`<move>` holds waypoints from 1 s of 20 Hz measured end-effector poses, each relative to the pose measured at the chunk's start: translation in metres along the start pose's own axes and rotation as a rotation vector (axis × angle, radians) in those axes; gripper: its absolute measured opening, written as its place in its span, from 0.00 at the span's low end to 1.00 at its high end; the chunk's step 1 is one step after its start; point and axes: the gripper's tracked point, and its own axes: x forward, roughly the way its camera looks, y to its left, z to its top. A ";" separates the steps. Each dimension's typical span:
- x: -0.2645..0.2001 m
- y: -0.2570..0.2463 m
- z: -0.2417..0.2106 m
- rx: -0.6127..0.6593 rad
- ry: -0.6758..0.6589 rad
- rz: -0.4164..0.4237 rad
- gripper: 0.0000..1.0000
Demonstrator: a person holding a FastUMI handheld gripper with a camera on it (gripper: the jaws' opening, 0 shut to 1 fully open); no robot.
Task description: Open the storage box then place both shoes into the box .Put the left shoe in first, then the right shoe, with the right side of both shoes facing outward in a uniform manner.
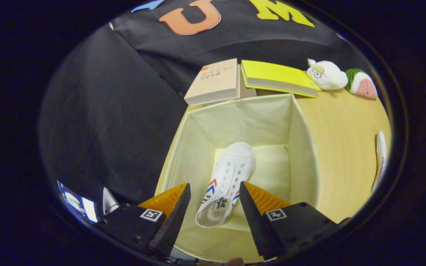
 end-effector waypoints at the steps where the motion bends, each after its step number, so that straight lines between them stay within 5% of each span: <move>1: -0.011 -0.004 0.005 -0.024 -0.027 -0.005 0.89; 10: -0.126 -0.083 0.046 -0.154 -0.269 -0.096 0.90; 20: -0.229 -0.276 0.048 -0.081 -0.379 -0.277 0.94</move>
